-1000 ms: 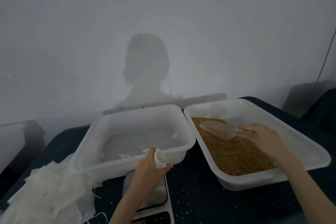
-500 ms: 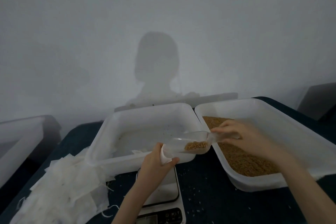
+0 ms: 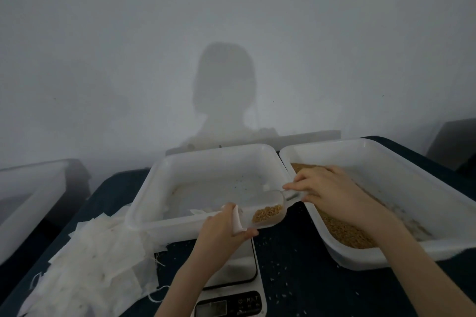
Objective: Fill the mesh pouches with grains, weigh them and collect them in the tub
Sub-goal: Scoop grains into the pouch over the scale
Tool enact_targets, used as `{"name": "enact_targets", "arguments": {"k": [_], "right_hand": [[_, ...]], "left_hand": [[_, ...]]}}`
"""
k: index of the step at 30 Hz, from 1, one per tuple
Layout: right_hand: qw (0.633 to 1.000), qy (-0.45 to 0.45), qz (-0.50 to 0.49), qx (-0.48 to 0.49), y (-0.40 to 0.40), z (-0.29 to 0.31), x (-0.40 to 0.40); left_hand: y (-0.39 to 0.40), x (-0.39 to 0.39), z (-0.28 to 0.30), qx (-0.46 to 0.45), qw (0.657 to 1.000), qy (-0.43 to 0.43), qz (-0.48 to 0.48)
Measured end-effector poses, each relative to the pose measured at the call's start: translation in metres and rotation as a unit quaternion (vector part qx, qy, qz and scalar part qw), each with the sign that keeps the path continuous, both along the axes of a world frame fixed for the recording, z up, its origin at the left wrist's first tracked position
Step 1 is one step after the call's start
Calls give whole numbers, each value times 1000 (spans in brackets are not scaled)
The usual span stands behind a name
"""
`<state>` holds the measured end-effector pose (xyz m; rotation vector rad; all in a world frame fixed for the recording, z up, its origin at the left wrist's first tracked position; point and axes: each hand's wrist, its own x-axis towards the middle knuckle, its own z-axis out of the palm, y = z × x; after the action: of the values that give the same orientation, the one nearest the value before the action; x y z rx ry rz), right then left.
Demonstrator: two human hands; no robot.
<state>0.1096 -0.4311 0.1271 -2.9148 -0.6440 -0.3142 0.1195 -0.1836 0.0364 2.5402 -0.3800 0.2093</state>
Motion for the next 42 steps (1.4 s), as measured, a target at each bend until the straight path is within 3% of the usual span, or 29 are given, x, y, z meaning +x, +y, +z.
{"name": "enact_targets", "arguments": {"k": [5,10,13,17,20,22,28,31,38,42], "right_hand": [[987,-82,-16,-138,26,18,-6],[951,-267,15,-155,53,31,-21],[939,-300,26,-164,57,27,-21],[936,-291,-9,-198,57,27,-20],[956,-216,-16,-197,50,28,-16],[974,-156,-28,-164,40,24,-12],[988,-104,-55,-96,3,-8,2],[990,-120,-66,-24,-14,-28,6],[982,-43,-183,16,-48,-65,12],[968,-20,-251,11,-60,-77,10]], "left_hand": [[-4,1,-6,-19,1000,13,7],[-8,1,-11,-63,998,17,20],[-6,1,-14,-89,996,18,27],[-5,2,-12,-99,995,14,27],[-5,2,-10,-99,995,14,22],[-5,2,-8,-106,994,12,19],[-5,4,-5,-178,983,30,30],[-6,4,-5,-204,977,45,37],[-10,5,-4,-247,969,7,14],[-13,4,-3,-210,977,-23,11]]}}
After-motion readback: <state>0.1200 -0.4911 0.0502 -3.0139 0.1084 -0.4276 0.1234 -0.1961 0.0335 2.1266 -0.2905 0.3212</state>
